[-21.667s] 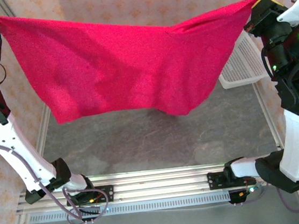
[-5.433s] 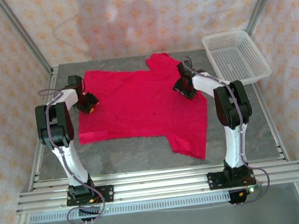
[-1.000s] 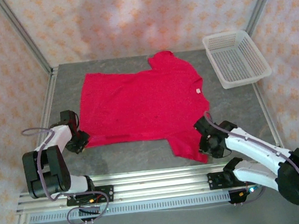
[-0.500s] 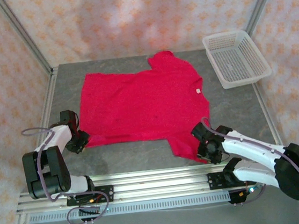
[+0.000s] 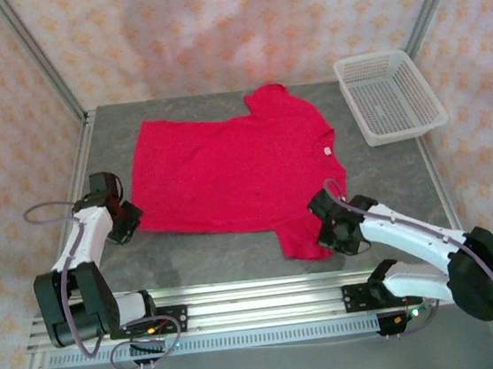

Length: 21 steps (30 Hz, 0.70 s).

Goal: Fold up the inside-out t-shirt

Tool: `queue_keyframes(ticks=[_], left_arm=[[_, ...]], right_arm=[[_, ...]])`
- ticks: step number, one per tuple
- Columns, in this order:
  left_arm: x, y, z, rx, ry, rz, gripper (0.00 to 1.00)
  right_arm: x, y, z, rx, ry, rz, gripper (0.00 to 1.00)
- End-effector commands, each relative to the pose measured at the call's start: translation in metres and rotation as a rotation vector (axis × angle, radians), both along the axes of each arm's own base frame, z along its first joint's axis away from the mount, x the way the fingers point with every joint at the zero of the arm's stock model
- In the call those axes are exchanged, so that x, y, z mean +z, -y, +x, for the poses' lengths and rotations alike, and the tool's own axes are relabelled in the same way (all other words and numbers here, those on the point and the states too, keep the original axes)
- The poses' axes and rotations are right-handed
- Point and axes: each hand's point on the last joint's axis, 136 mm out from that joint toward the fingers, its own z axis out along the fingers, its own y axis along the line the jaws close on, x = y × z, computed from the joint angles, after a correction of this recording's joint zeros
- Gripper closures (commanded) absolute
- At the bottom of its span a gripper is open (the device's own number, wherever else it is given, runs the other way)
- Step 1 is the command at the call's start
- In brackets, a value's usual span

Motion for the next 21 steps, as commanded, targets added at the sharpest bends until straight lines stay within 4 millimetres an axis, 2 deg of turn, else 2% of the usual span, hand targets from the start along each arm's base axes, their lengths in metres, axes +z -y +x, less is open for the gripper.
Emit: queue_keyframes(ticks=[1, 4, 6, 11, 12, 14, 16, 18, 21], left_arm=[[0.048, 0.000, 0.008, 0.008, 0.098, 0.006, 1.00], [0.099, -0.001, 0.019, 0.011, 0.214, 0.027, 1.00], [0.128, -0.001, 0.023, 0.011, 0.281, 0.032, 1.00], [0.201, 0.003, 0.032, -0.008, 0.444, 0.041, 1.00], [0.220, 0.004, 0.034, -0.017, 0.484, 0.043, 1.00], [0.260, 0.006, 0.034, -0.027, 0.567, 0.056, 1.00], [0.304, 0.009, 0.030, -0.036, 0.670, 0.072, 1.00], [0.353, 0.013, 0.019, -0.045, 0.800, 0.096, 1.00], [0.421, 0.015, -0.012, -0.023, 0.991, 0.164, 1.00]], right_arm=[[0.068, -0.004, 0.059, 0.021, 0.304, -0.033, 1.00], [0.138, -0.001, 0.093, -0.032, 0.531, -0.027, 1.00], [0.180, 0.000, 0.106, -0.060, 0.659, 0.009, 1.00], [0.279, 0.003, 0.120, -0.056, 0.862, 0.074, 1.00], [0.303, 0.004, 0.120, -0.050, 0.907, 0.089, 1.00], [0.337, 0.006, 0.117, -0.038, 0.965, 0.110, 1.00], [0.380, 0.010, 0.107, -0.022, 1.049, 0.152, 1.00], [0.414, 0.017, 0.094, -0.011, 1.124, 0.190, 1.00], [0.467, 0.038, 0.065, -0.013, 1.255, 0.237, 1.00]])
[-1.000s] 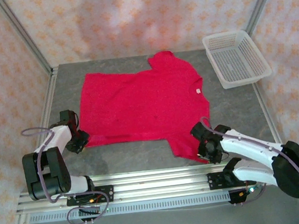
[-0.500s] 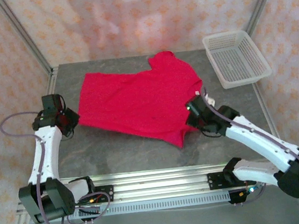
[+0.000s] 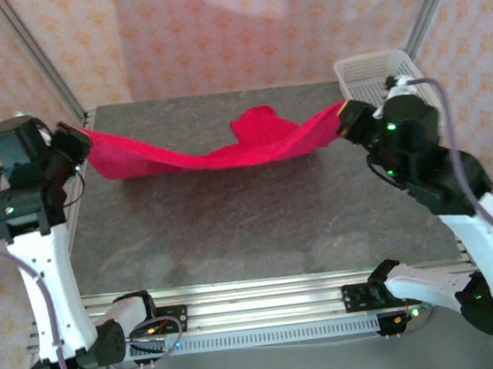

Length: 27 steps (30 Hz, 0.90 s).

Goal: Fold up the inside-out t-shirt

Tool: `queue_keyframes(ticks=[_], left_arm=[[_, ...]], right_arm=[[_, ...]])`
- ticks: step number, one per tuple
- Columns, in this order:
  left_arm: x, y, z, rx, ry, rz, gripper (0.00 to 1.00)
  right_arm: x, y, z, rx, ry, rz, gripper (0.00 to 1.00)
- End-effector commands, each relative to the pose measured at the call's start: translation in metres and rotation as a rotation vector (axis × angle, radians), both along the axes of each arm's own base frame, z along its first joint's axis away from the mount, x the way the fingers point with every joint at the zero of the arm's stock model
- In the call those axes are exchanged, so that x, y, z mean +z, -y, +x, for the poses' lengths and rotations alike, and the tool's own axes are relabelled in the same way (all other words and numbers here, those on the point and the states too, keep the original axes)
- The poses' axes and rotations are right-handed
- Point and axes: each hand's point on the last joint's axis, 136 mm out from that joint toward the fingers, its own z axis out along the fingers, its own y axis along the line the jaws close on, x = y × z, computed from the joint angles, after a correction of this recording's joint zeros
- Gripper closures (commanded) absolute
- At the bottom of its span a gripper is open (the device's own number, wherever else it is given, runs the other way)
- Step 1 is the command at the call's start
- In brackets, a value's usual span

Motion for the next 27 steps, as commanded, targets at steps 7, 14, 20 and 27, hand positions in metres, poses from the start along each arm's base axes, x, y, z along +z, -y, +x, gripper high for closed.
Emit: queue_keyframes(ticks=[7, 14, 20, 27], left_arm=[[0.146, 0.012, -0.098, 0.073, 0.472, 0.101, 1.00], [0.151, 0.006, -0.071, 0.070, 0.463, 0.110, 1.00], [0.091, -0.008, 0.013, 0.032, 0.297, 0.056, 1.00], [-0.020, -0.029, 0.103, 0.013, 0.059, 0.029, 1.00]], right_arm=[[0.113, 0.074, -0.081, -0.063, 0.327, 0.030, 1.00], [0.149, 0.098, -0.077, -0.218, 0.396, -0.055, 1.00], [0.154, 0.086, -0.027, -0.359, 0.371, -0.236, 1.00], [0.077, 0.050, 0.091, -0.381, 0.171, -0.405, 1.00]])
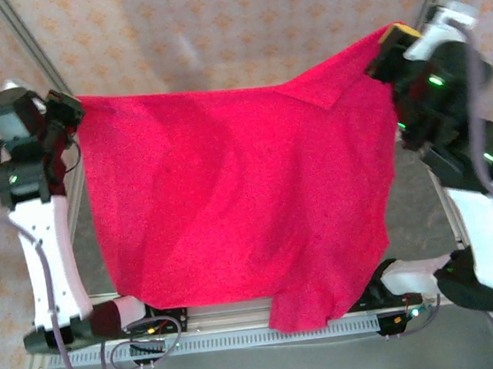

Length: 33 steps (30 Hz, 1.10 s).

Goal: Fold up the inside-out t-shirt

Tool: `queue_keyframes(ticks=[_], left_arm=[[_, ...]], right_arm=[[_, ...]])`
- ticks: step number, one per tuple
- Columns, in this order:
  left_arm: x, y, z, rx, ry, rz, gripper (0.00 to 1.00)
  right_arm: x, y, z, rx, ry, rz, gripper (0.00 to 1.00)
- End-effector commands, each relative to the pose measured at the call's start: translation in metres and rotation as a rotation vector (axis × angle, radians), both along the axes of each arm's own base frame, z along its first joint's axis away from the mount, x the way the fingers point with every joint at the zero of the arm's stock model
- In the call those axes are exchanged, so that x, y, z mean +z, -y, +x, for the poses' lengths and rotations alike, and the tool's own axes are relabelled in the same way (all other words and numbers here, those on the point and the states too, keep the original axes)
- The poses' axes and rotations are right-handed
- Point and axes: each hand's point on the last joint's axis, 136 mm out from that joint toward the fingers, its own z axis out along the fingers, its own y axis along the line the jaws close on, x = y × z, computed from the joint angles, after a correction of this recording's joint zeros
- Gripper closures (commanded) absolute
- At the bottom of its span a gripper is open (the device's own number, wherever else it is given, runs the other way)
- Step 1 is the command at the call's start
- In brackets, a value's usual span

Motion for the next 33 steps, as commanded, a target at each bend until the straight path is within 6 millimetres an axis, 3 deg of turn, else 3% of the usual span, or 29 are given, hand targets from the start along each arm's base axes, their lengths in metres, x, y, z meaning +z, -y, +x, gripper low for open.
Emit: queue_keyframes(ticks=[1, 6, 12, 18, 22, 23, 24, 26, 27, 30, 33], left_arm=[[-0.025, -0.010, 0.031, -0.001, -0.017, 0.031, 1.00], [-0.142, -0.024, 0.101, -0.002, -0.203, -0.004, 1.00], [-0.280, -0.024, 0.184, -0.040, -0.450, -0.070, 1.00], [-0.355, -0.022, 0.218, -0.037, -0.580, -0.102, 1.00], [-0.375, -0.020, 0.231, -0.051, -0.631, -0.089, 0.99], [-0.377, -0.020, 0.233, -0.057, -0.647, -0.089, 0.85], [-0.377, -0.021, 0.234, -0.059, -0.656, -0.086, 0.69], [-0.368, -0.025, 0.233, -0.051, -0.670, -0.059, 0.42], [-0.361, -0.027, 0.230, -0.039, -0.674, -0.042, 0.34], [-0.333, -0.033, 0.215, -0.002, -0.667, -0.013, 0.28], [-0.313, -0.018, 0.190, -0.013, -0.643, -0.044, 0.29]], right_arm=[[-0.048, 0.002, 0.061, -0.058, -0.113, -0.020, 1.00], [-0.179, 0.001, 0.168, -0.020, -0.379, 0.096, 1.00], [-0.317, -0.009, 0.260, -0.027, -0.632, 0.169, 1.00], [-0.420, -0.022, 0.308, -0.033, -0.819, 0.254, 1.00], [-0.458, -0.024, 0.336, -0.070, -0.851, 0.307, 1.00], [-0.463, -0.023, 0.342, -0.084, -0.843, 0.325, 1.00], [-0.466, -0.023, 0.346, -0.094, -0.831, 0.343, 0.93], [-0.466, -0.026, 0.355, -0.079, -0.799, 0.375, 0.54], [-0.465, -0.024, 0.355, -0.088, -0.794, 0.377, 0.43], [-0.456, -0.017, 0.344, -0.126, -0.803, 0.369, 0.37], [-0.457, -0.027, 0.329, -0.080, -0.852, 0.400, 0.38]])
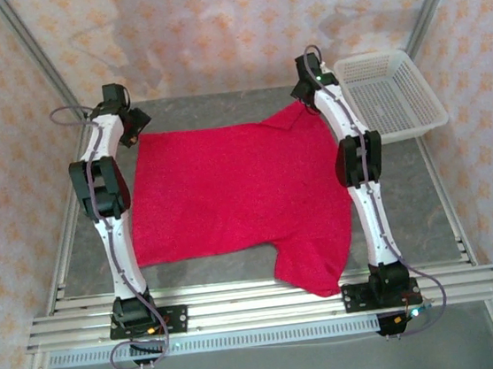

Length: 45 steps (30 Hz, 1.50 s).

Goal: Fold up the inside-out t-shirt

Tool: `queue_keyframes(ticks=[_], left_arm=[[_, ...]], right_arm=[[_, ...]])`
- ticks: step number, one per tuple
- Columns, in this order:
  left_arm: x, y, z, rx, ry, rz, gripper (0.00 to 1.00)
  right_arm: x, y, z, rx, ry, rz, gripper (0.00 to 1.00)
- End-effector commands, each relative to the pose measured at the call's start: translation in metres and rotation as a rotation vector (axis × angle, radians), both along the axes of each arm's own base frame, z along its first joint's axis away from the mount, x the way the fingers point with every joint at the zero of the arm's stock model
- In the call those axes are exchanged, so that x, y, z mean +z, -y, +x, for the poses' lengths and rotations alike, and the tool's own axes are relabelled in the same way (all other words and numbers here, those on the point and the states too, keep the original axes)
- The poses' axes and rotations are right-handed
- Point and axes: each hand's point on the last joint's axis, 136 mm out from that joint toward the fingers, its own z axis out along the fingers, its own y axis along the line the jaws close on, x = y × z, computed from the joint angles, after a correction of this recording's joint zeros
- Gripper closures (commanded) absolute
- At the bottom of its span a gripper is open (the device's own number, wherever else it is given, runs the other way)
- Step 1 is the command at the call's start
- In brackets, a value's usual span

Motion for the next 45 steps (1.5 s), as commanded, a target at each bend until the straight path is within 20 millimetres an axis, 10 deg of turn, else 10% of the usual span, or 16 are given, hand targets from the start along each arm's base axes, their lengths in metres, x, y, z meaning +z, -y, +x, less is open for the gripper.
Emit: queue_keyframes(ticks=[1, 11, 40, 45], left_arm=[[0.041, 0.017, -0.036, -0.003, 0.023, 0.000, 0.29], [0.028, 0.098, -0.109, -0.117, 0.052, -0.112, 0.31], [0.020, 0.097, -0.125, -0.136, 0.000, -0.091, 0.34], [0.022, 0.097, -0.125, -0.138, 0.004, -0.089, 0.36]], right_arm=[[0.032, -0.007, -0.019, 0.006, 0.002, 0.072, 0.39], [-0.017, -0.071, -0.054, 0.083, -0.107, 0.246, 0.45], [-0.057, -0.074, -0.057, 0.029, -0.181, 0.197, 0.56], [-0.057, -0.074, -0.052, 0.028, -0.171, 0.192, 0.78]])
